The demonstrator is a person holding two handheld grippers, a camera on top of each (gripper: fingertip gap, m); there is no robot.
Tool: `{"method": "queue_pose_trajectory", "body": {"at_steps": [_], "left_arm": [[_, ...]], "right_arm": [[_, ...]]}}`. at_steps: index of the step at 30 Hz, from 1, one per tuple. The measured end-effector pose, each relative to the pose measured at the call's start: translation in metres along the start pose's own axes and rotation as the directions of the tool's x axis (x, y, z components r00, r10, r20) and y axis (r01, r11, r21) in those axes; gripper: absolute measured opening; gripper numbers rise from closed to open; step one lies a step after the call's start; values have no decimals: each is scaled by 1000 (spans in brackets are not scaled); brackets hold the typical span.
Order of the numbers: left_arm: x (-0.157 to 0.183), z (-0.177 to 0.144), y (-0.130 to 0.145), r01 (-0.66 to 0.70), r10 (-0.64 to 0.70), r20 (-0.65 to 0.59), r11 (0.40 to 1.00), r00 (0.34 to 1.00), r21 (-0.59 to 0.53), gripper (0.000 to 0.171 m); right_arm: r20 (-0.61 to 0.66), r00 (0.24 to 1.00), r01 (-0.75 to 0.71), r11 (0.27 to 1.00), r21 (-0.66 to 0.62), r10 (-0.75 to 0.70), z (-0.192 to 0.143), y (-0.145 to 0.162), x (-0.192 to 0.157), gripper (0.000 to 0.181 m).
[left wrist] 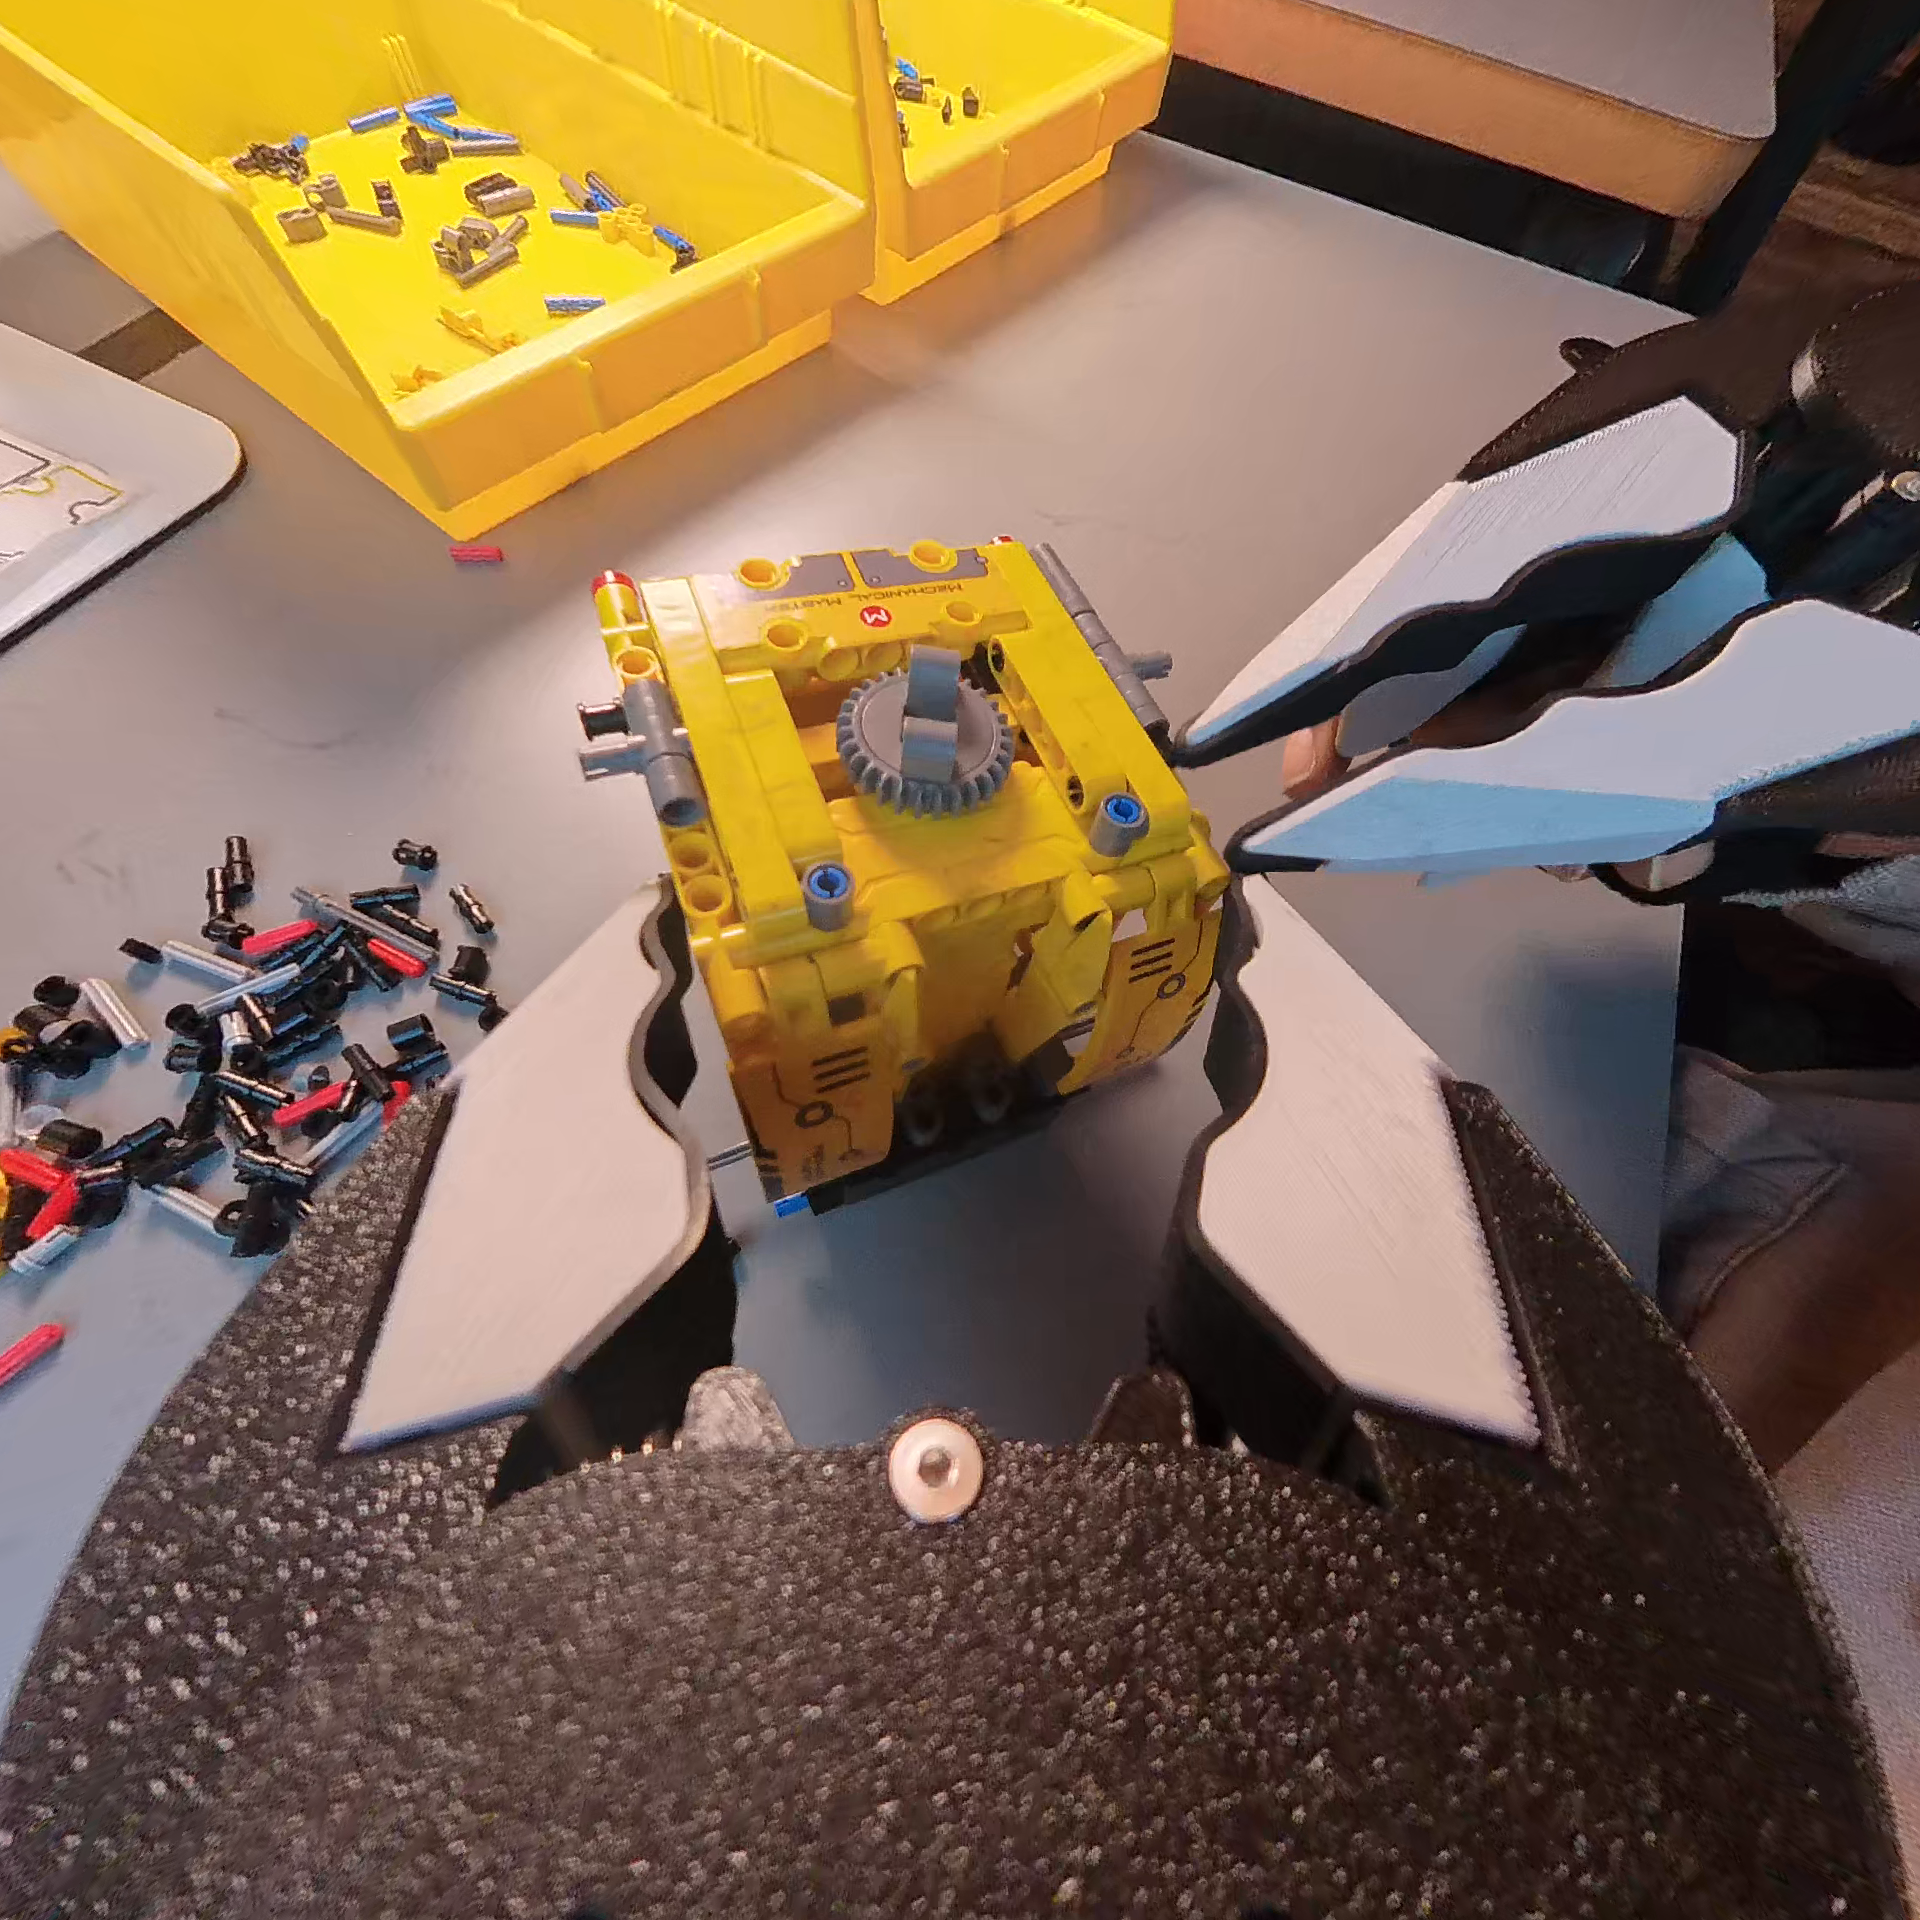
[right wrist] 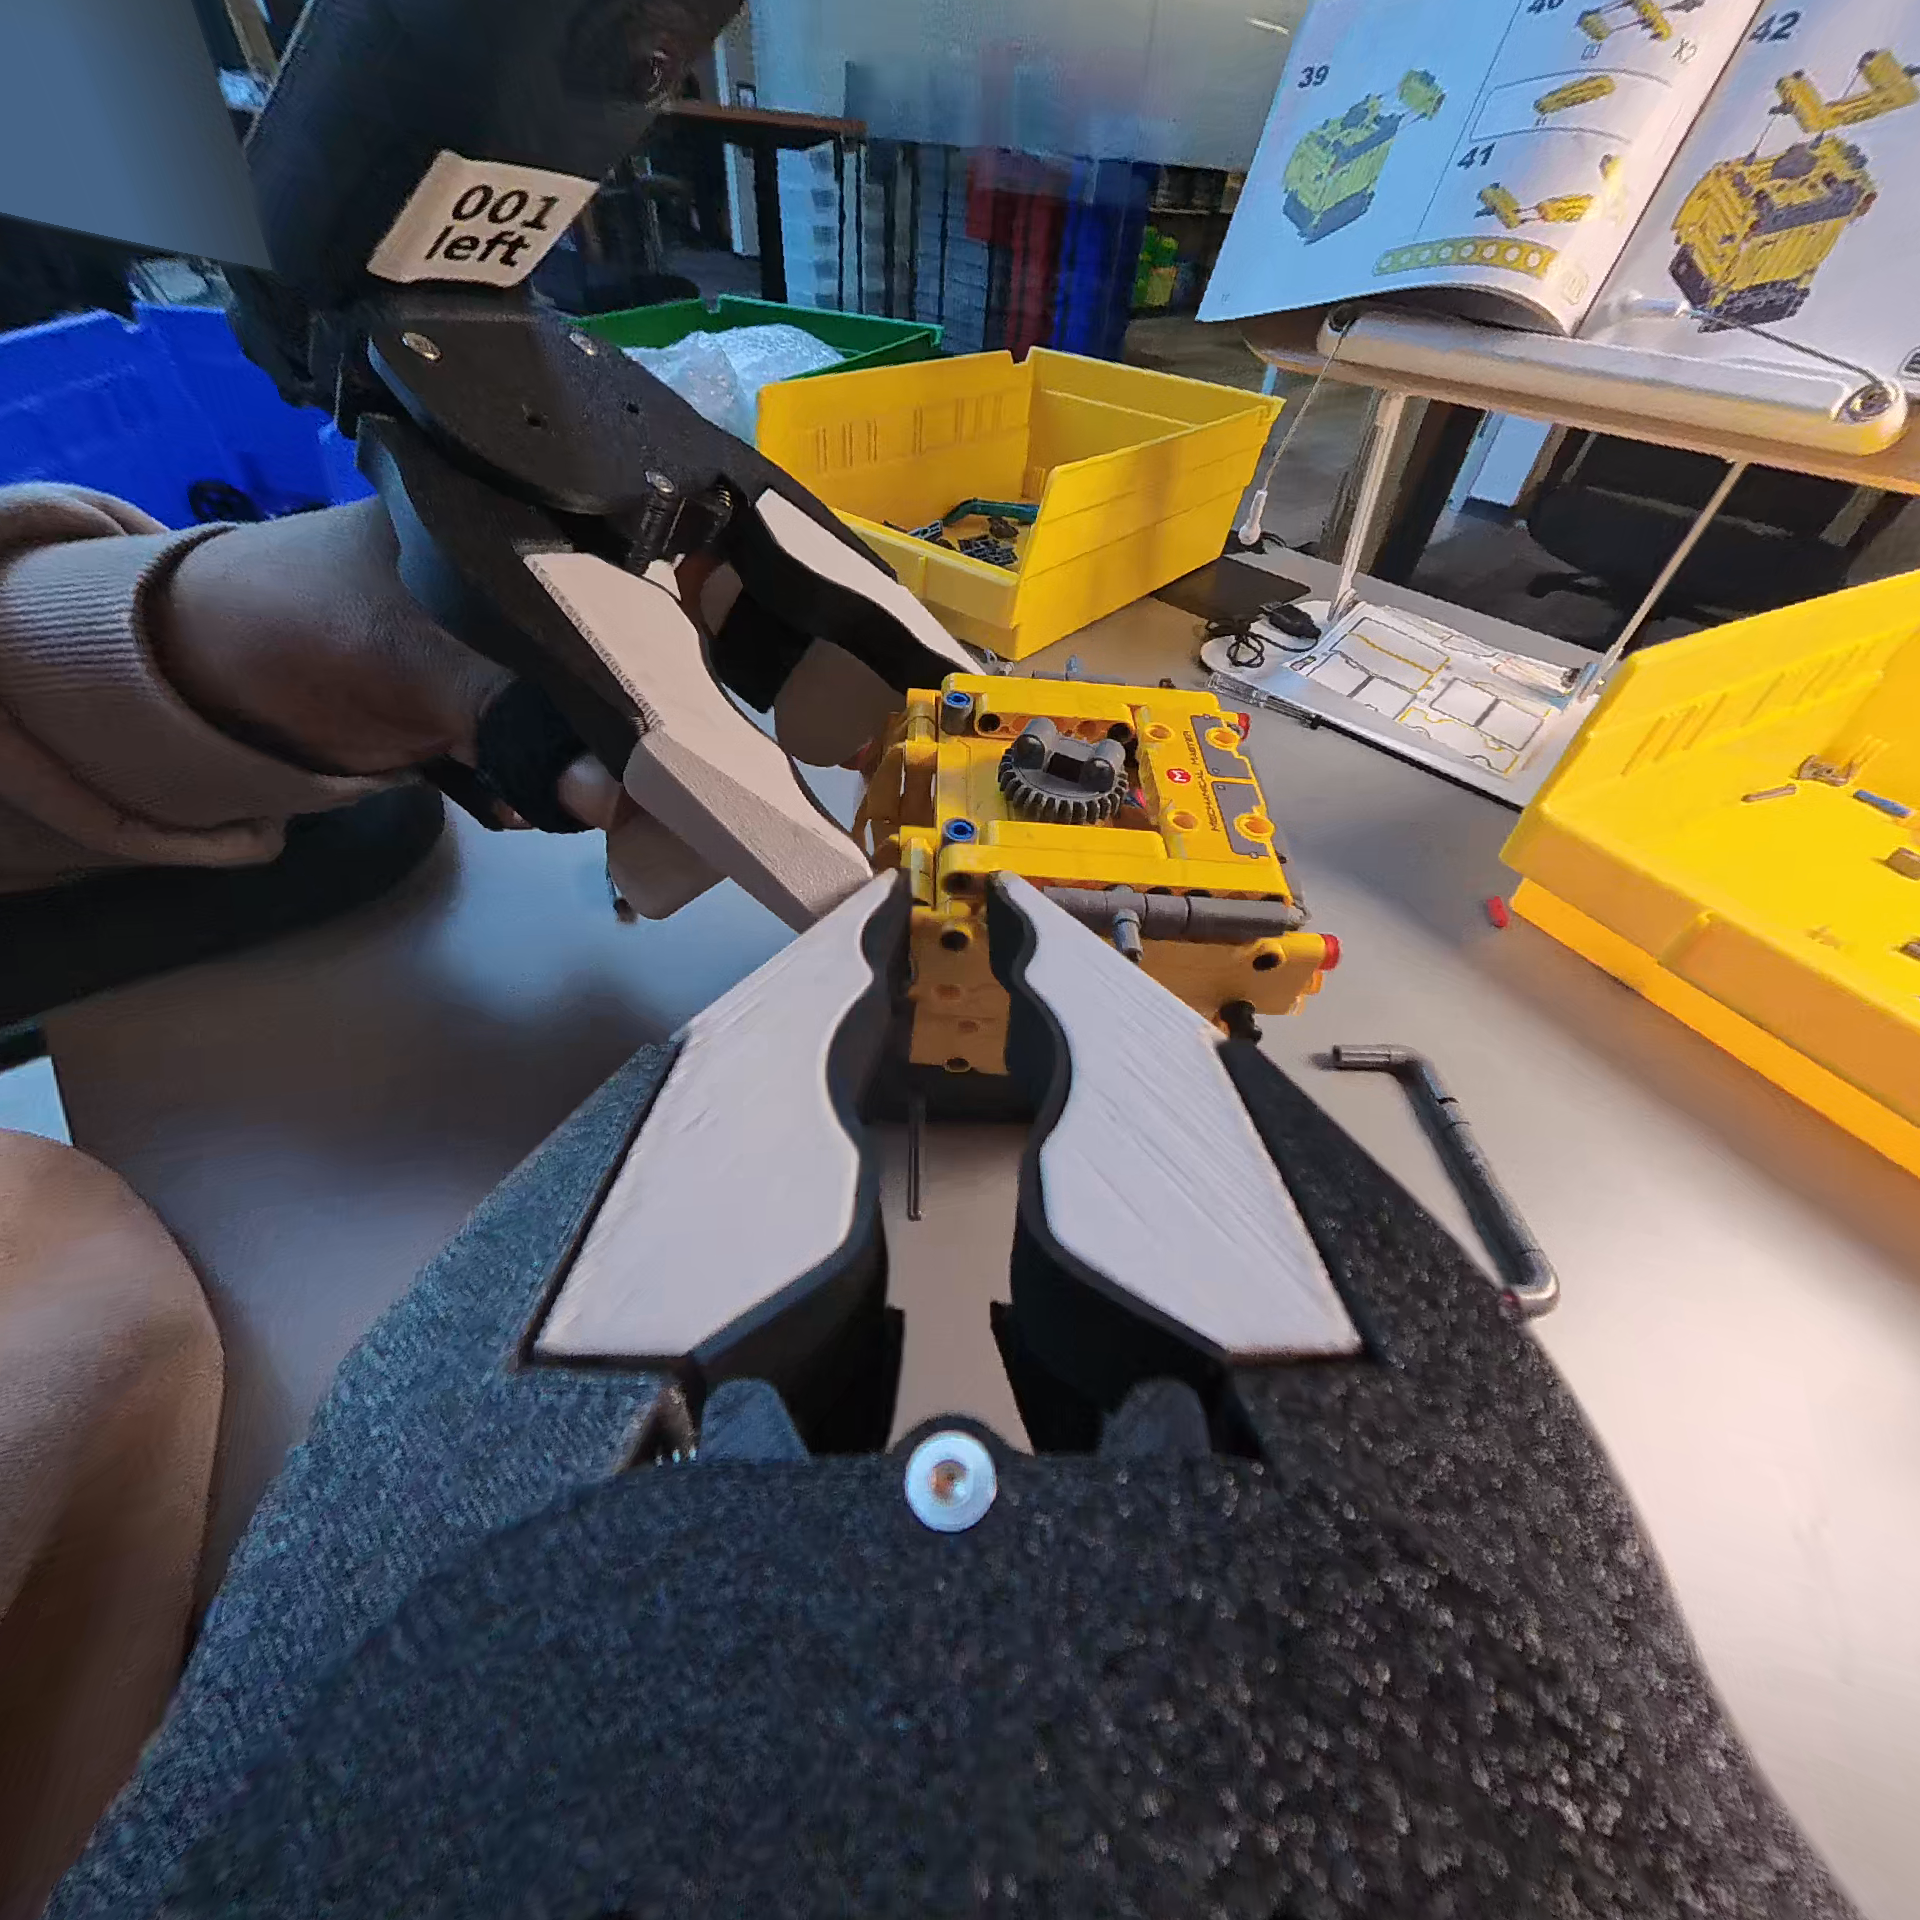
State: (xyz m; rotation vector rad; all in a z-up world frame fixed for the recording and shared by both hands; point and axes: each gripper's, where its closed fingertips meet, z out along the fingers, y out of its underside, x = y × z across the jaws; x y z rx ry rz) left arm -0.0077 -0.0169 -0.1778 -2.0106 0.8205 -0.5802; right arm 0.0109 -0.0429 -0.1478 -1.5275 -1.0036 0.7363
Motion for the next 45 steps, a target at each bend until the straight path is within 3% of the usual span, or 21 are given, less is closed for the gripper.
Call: {"method": "queue_pose_trajectory", "body": {"at_steps": [4, 20, 22, 25, 28, 31, 37, 41, 45], "left_arm": [[-2, 1, -1, 12, -11, -11, 1000, 1000, 17, 101], [10, 18, -13, -96, 98, -36, 994, 995, 59, 101], [14, 19, -14, -107, 113, -75, 991, 991, 76, 102], [20, 16, -10, -94, 105, -191, 993, 976, 69, 120], [12, -8, -17, -47, 74, -257, 993, 964, 108, 113], [-17, -40, -31, -19, 56, -205, 984, 977, 176, 111], [-74, -111, -48, -74, 66, 39, 957, 997, 281, 102], [-89, -126, -17, -40, 22, 80, 973, 997, 226, 102], [-79, -108, 29, -20, 16, 33, 994, 999, 108, 97]], "right_arm": [[1, 997, -72, 996, 45, 72, -8, -2, 8, 21], [-94, 994, -51, 998, 30, 53, -22, 0, 42, 47], [-103, 993, -59, 998, 2, 59, -19, 4, 46, 62], [-107, 990, -94, 995, -43, 89, -12, 12, 48, 94], [-142, 988, -82, 991, -104, 67, -2, 21, 52, 121], [-145, 988, -70, 986, -151, 48, 15, 28, 51, 139], [-117, 993, -19, 983, -181, -2, 34, 28, 51, 123], [-50, 998, -33, 989, -147, 26, 22, 15, 47, 121], [-32, 999, -19, 989, -148, 14, -6, 2, 58, 119]]}}
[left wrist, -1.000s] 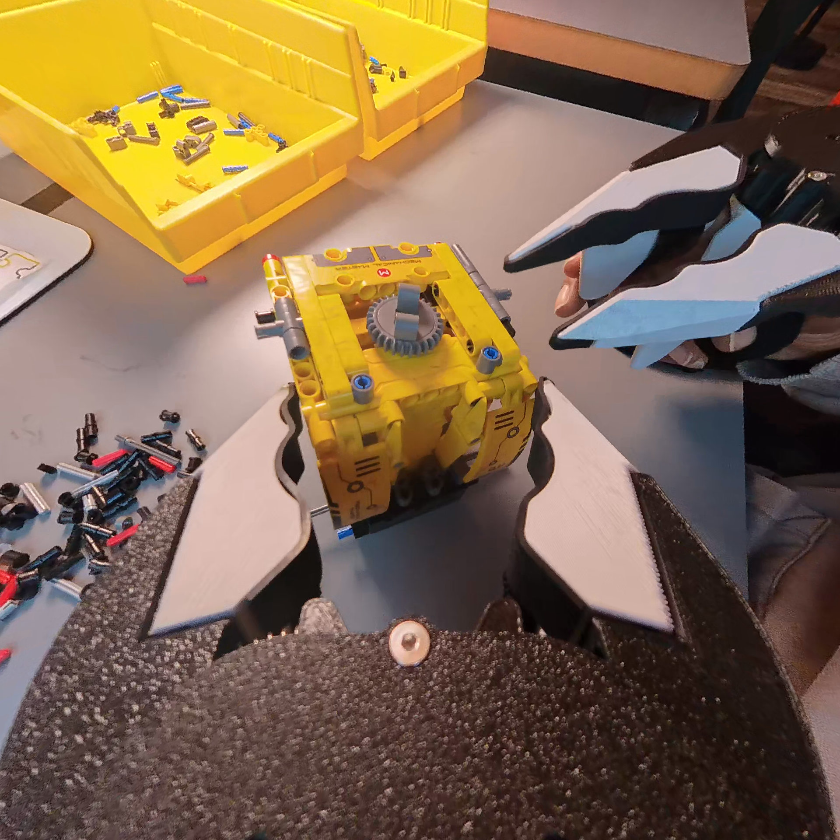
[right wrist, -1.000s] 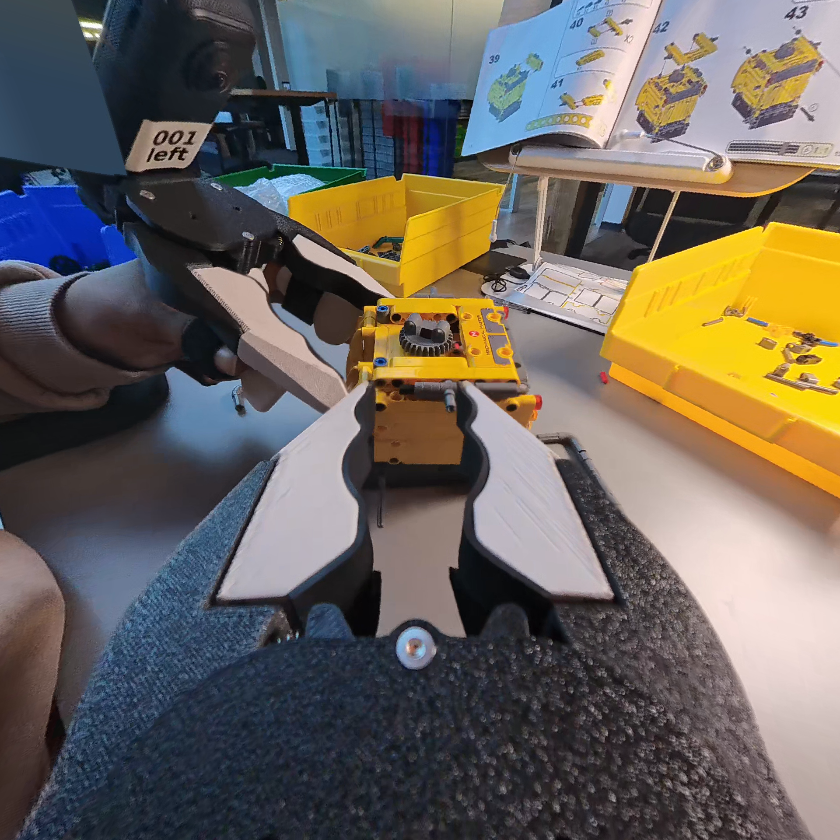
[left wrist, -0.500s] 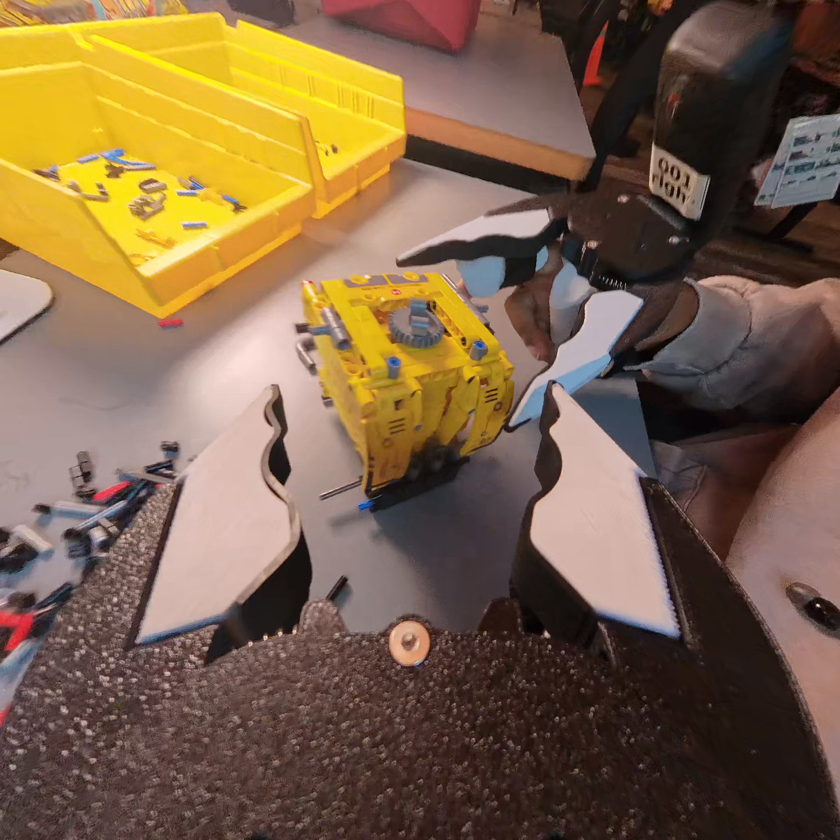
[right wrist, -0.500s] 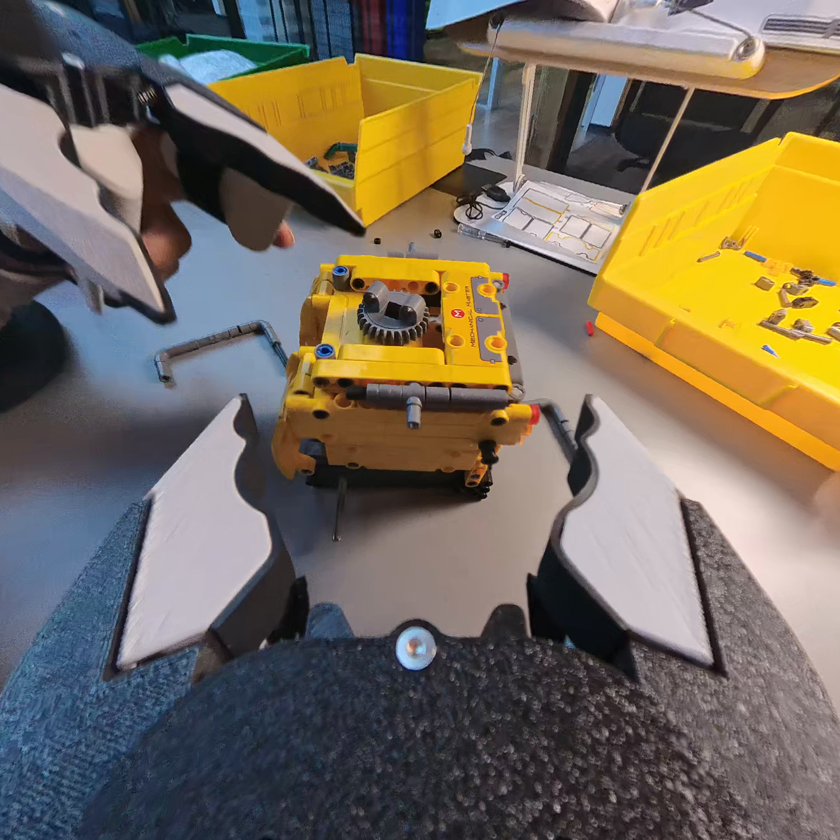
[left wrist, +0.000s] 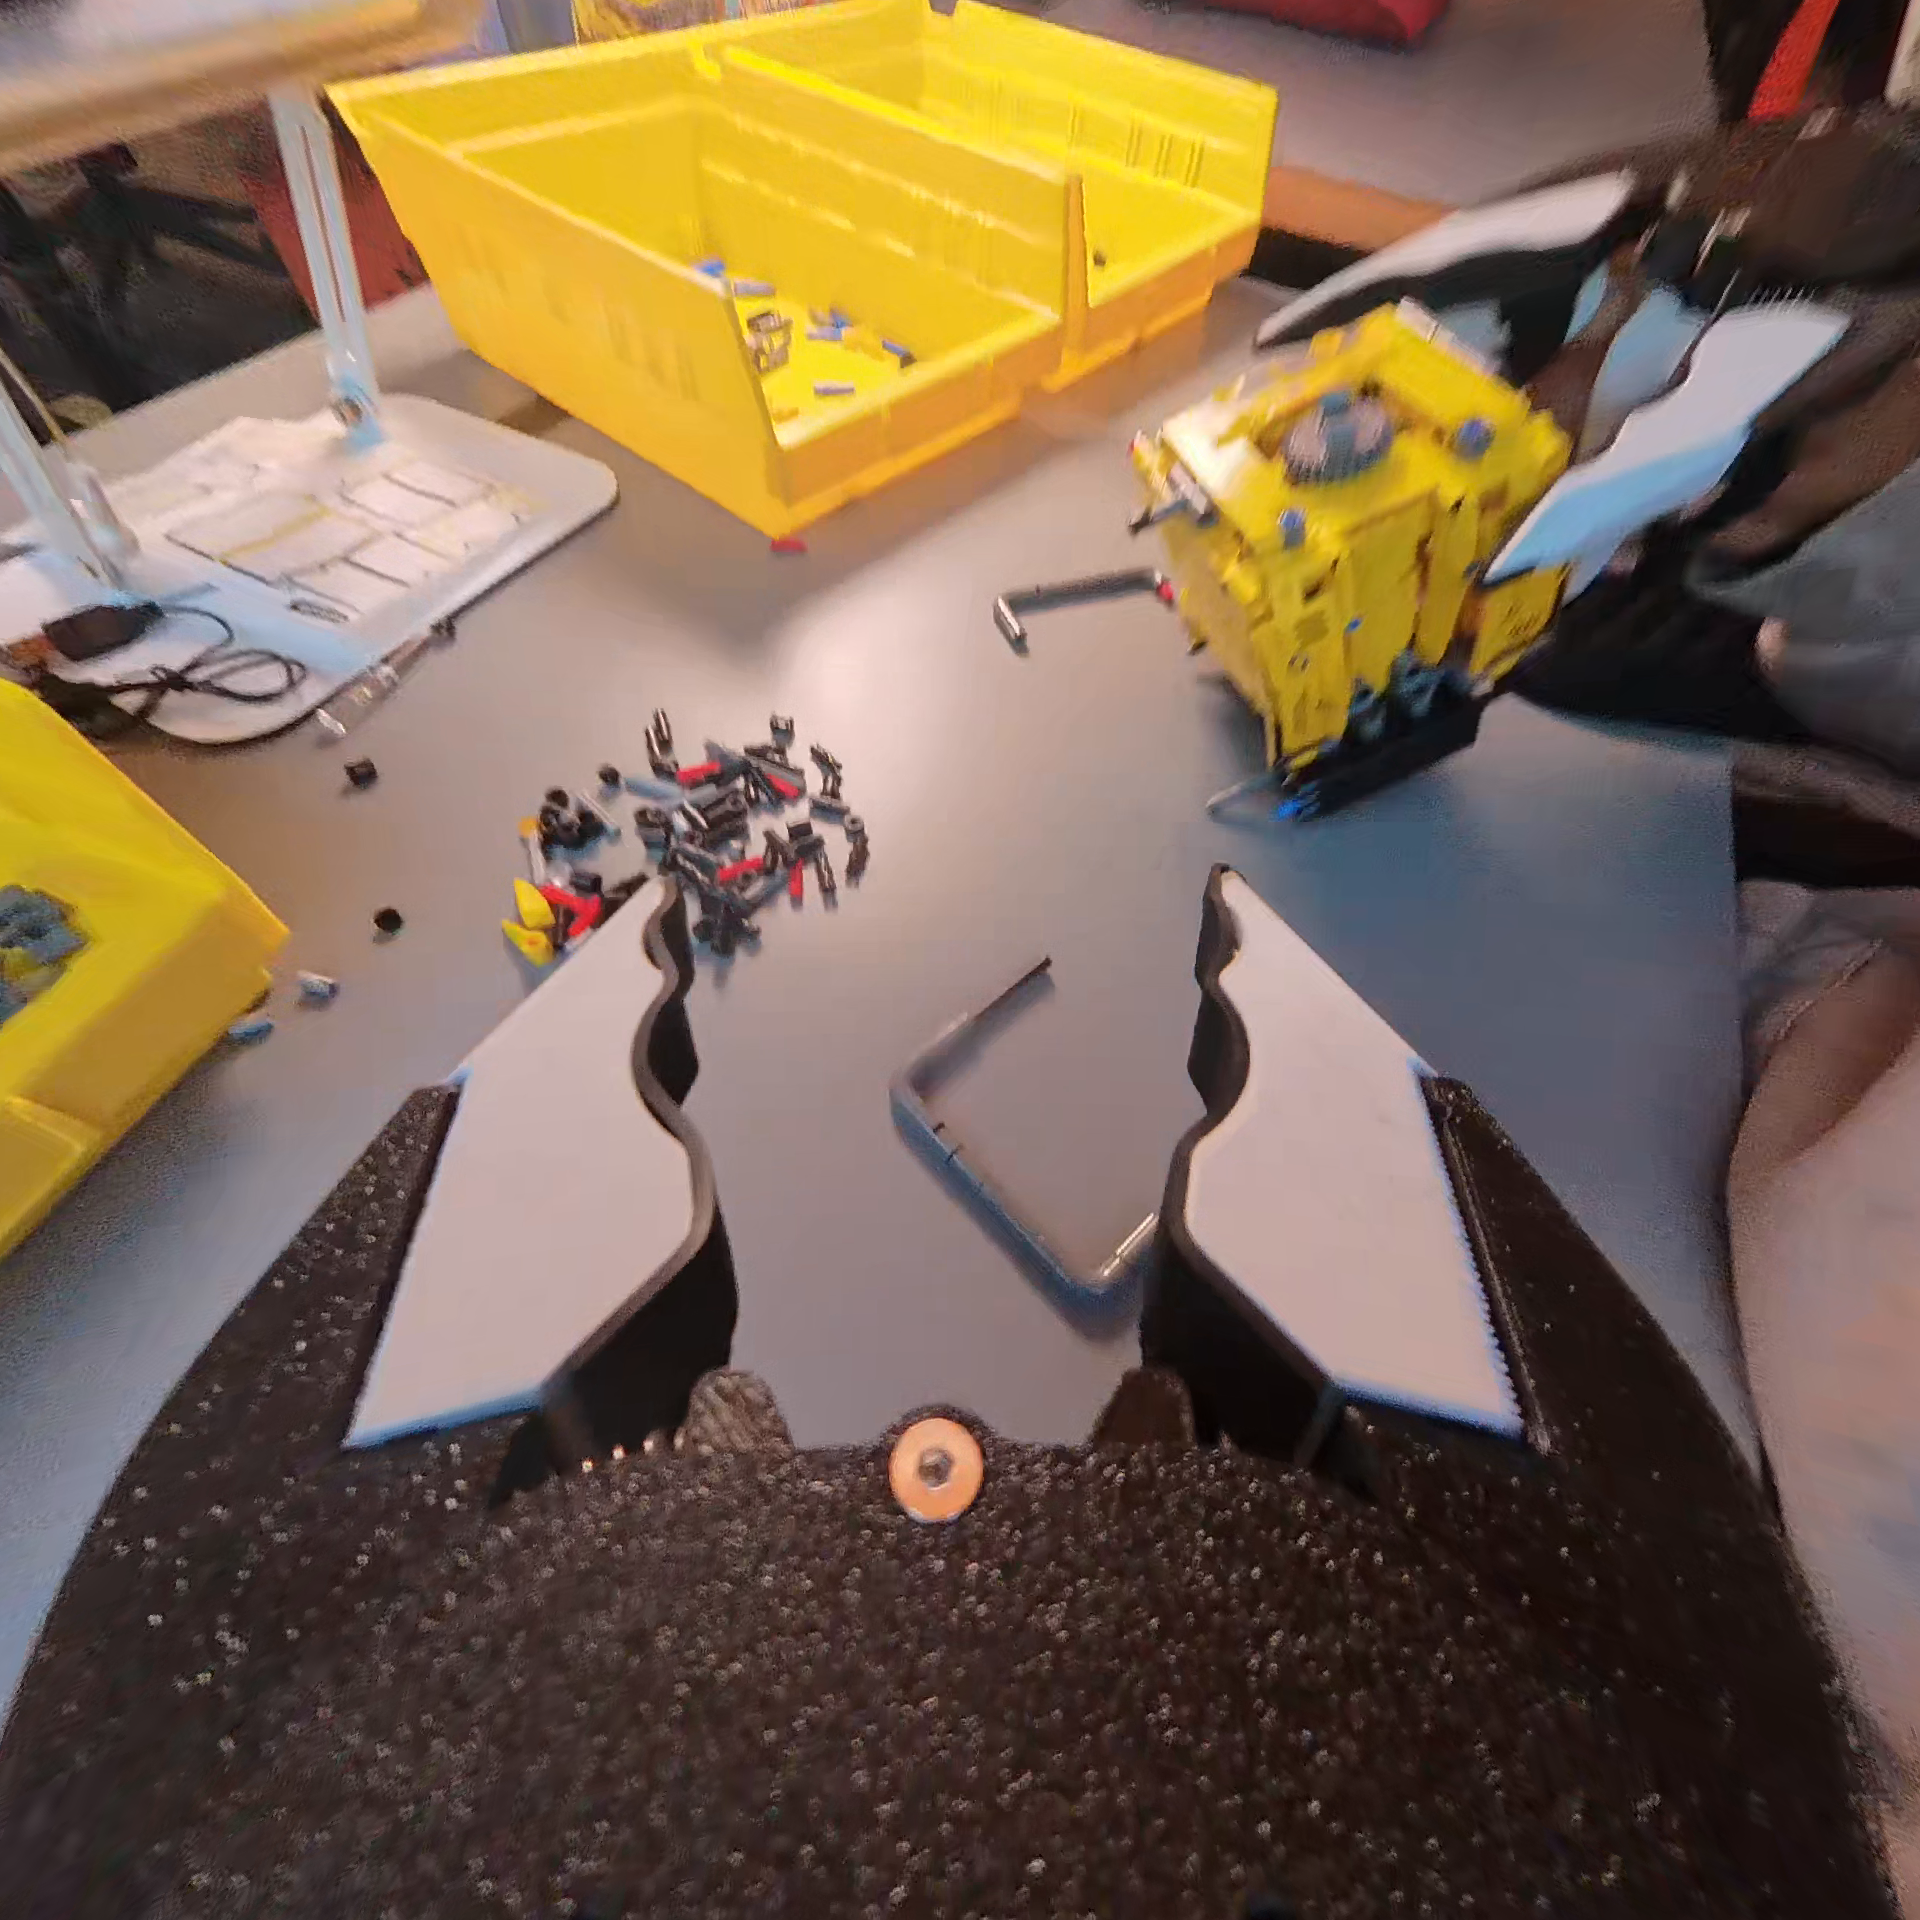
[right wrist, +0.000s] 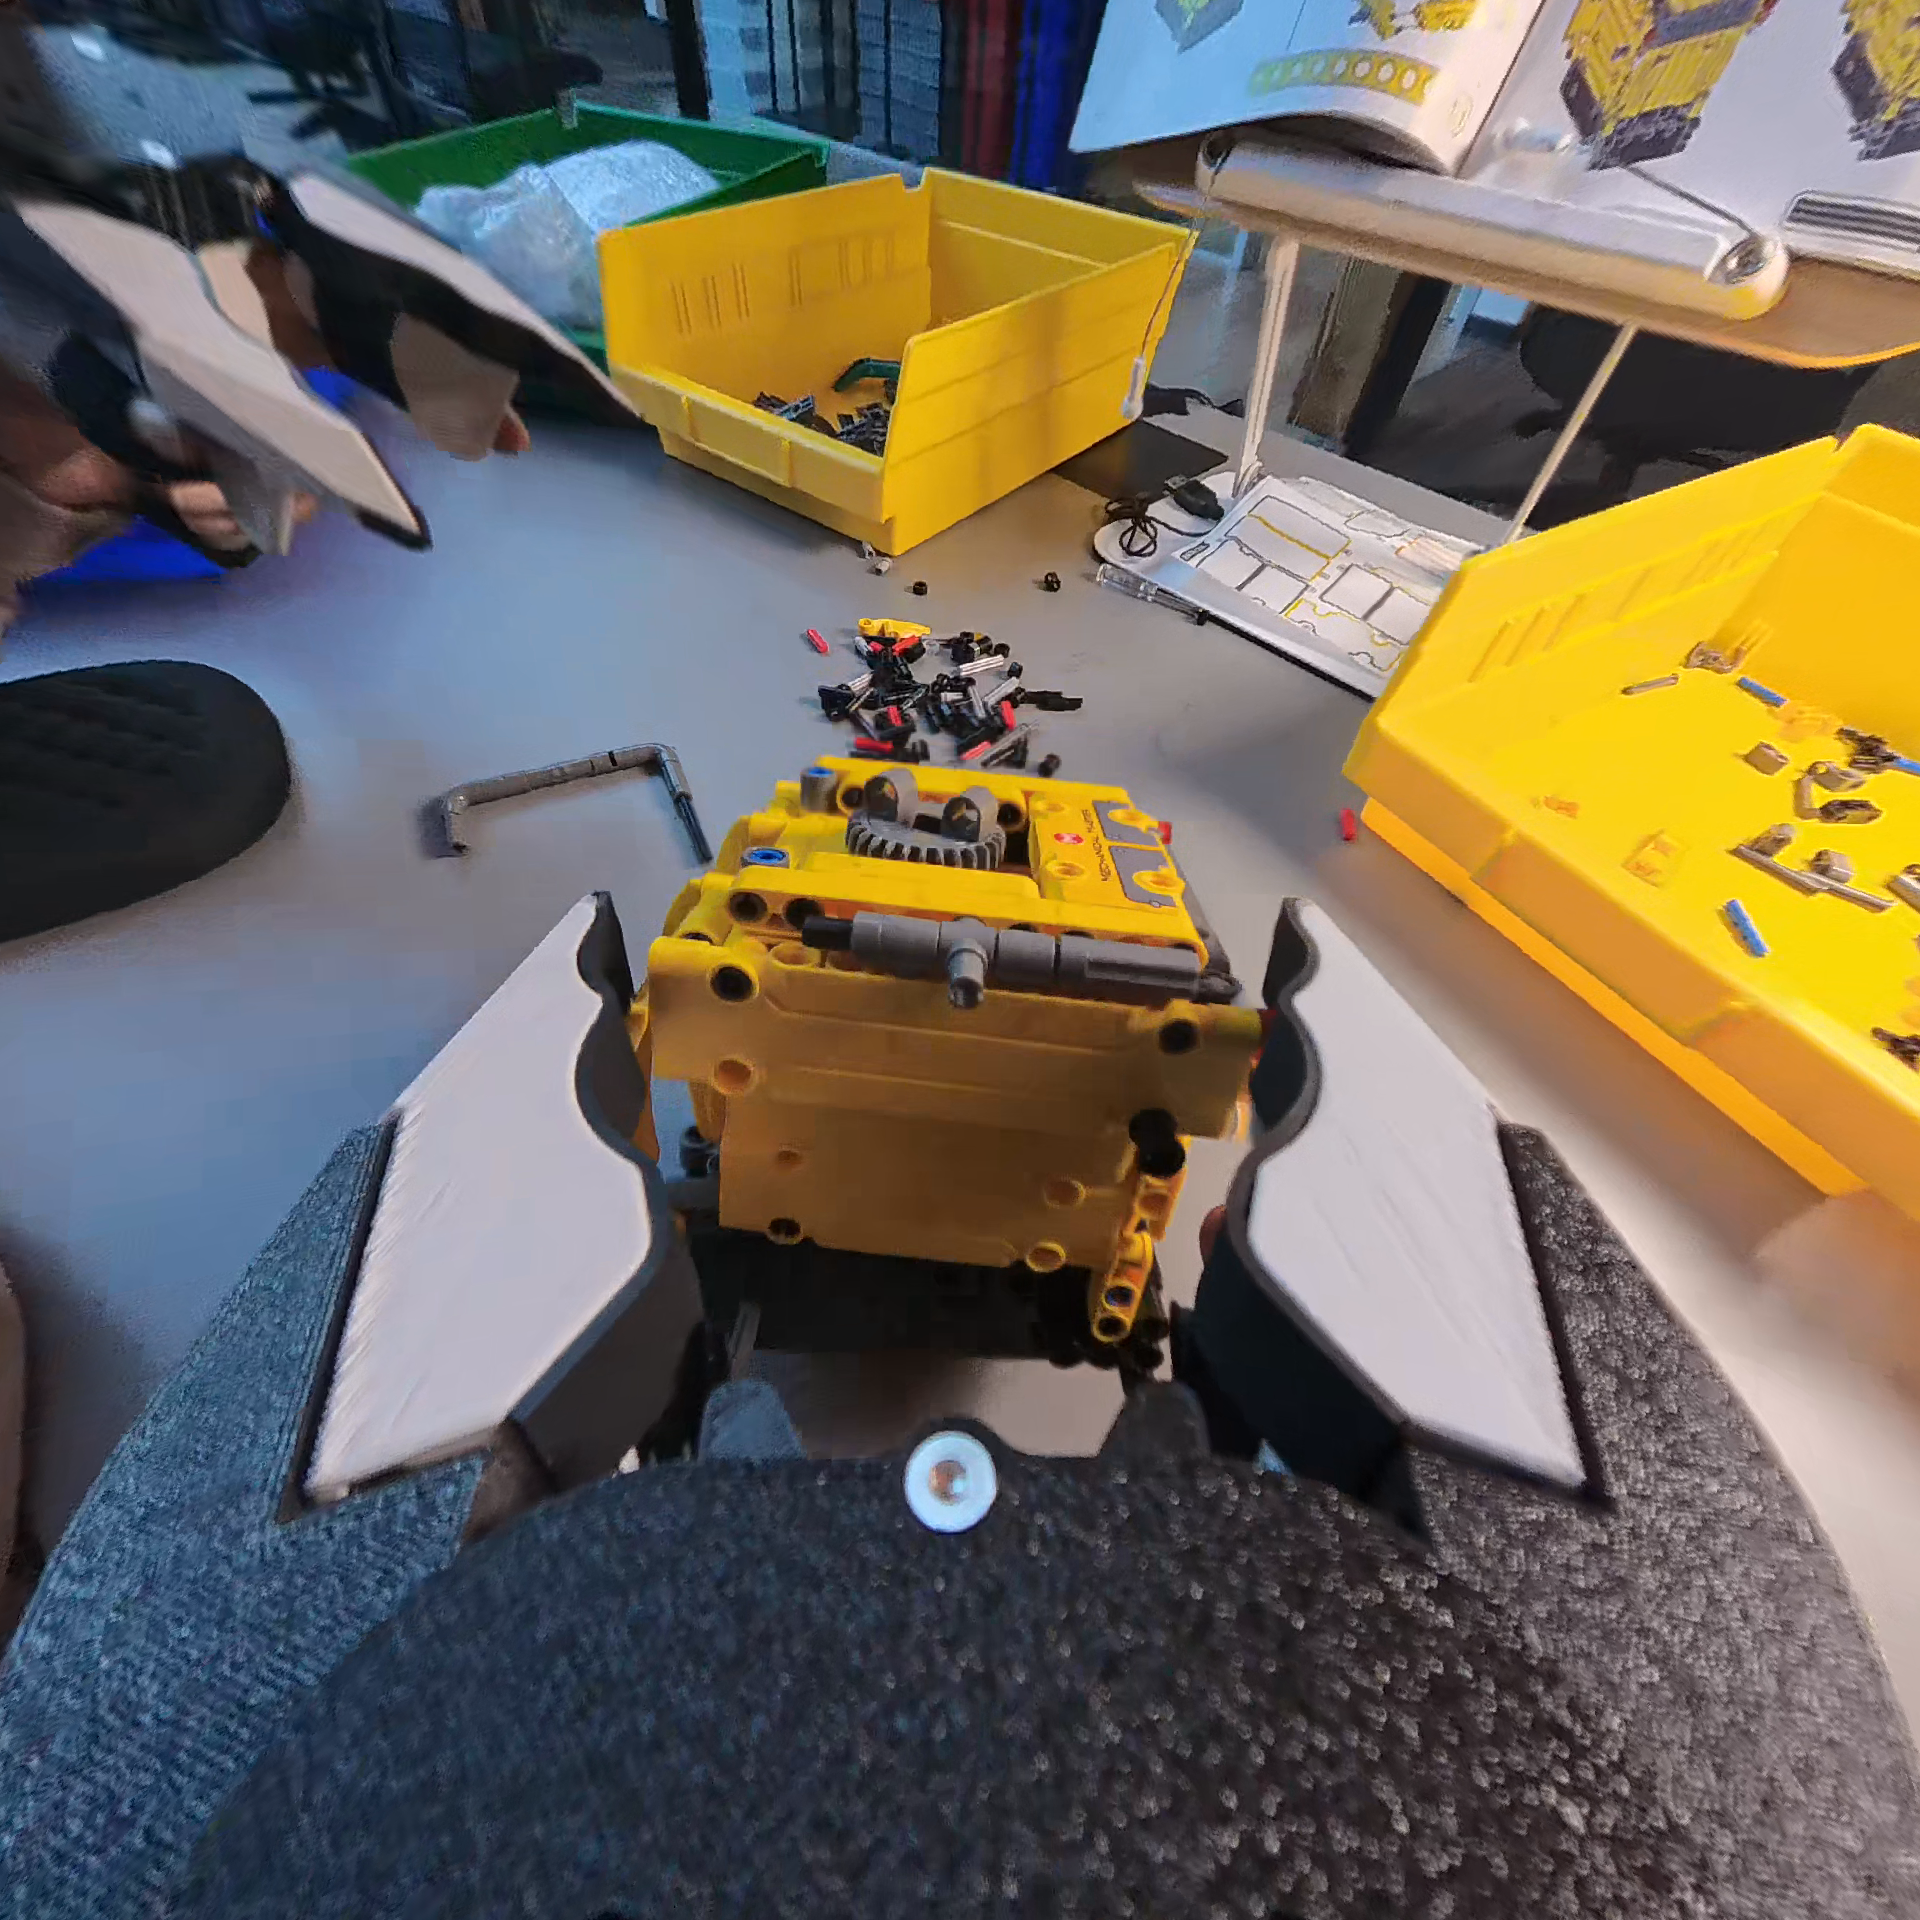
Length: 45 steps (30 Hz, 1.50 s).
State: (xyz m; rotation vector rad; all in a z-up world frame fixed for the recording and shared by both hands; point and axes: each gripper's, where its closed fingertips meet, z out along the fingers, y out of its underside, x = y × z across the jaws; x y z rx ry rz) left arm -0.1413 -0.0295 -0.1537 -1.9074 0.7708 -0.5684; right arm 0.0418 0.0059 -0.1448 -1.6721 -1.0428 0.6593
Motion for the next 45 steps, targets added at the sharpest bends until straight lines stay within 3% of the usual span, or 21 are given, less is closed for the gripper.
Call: {"method": "queue_pose_trajectory", "body": {"at_steps": [4, 10, 14, 17, 19, 20, 23, 24, 26, 28, 30, 32, 33, 36, 38, 41, 43, 44, 45], "left_arm": [[-2, 20, 36, -35, 38, 21, 993, 999, -110, 92], [-7, 30, 52, -28, 33, 26, 985, 999, -169, 84], [-8, 32, 58, -19, 27, 43, 983, 999, -184, 80], [-8, 33, 66, -13, 24, 51, 977, 998, -211, 79], [-5, 31, 70, -10, 22, 51, 974, 998, -226, 72], [-4, 31, 70, -3, 13, 46, 976, 999, -220, 70], [3, 30, 58, 0, 0, -3, 990, 1000, -142, 71], [2, 30, 50, -10, 10, 1, 994, 1000, -112, 72], [-6, 30, 36, -45, 49, 56, 997, 997, -63, 73], [-14, 32, 24, -71, 74, 112, 997, 991, -25, 72], [-21, 35, 13, -95, 92, 166, 995, 982, 7, 68], [-23, 39, -2, -142, 130, 207, 989, 970, 41, 65], [-22, 41, -11, -169, 152, 218, 984, 964, 64, 63], [-17, 51, -39, -187, 161, 206, 976, 965, 116, 60], [-15, 60, -55, -177, 150, 186, 974, 971, 140, 60], [-15, 71, -58, -146, 125, 163, 982, 979, 123, 62], [-14, 72, -52, -130, 109, 150, 983, 983, 132, 60], [-12, 71, -47, -124, 105, 138, 983, 985, 135, 60], [-10, 71, -42, -119, 103, 121, 983, 987, 140, 58]], "right_arm": [[-54, 998, 17, 1000, 8, -17, -34, -10, 33, 109], [-220, 968, 107, 991, -85, -124, -68, -2, 113, 109], [-333, 938, 133, 987, 87, -97, -85, -24, 165, 109], [-418, 907, 123, 984, 129, -58, -87, -6, 200, 109], [-425, 905, 37, 995, 93, 6, -83, 28, 211, 110], [-424, 903, -4, 987, 163, 74, -88, 31, 212, 110], [-421, 893, -89, 979, 182, 159, -100, 45, 213, 109], [-437, 888, -78, 984, 162, 142, -105, 47, 213, 104], [-484, 874, -8, 996, 93, 52, -116, 42, 210, 117], [-506, 862, 70, 996, 57, -32, -123, 23, 200, 117], [-466, 875, 153, 988, 4, -134, -114, 2, 174, 102], [-303, 933, 184, 981, -67, -196, -83, -5, 129, 65], [-215, 956, 176, 976, -130, -201, -63, 2, 109, 57], [-54, 992, 93, 957, -276, -112, -1, 32, 75, 51], [-63, 996, 41, 927, -373, -69, 34, 56, 81, 48], [-76, 988, 69, 826, -559, -134, 60, 95, 101, 43], [-37, 998, 17, 836, -549, -44, 66, 93, 97, 20], [-39, 996, 39, 818, -573, -74, 64, 97, 101, 5], [-29, 994, 70, 816, -575, -105, 63, 100, 102, 4]]}}
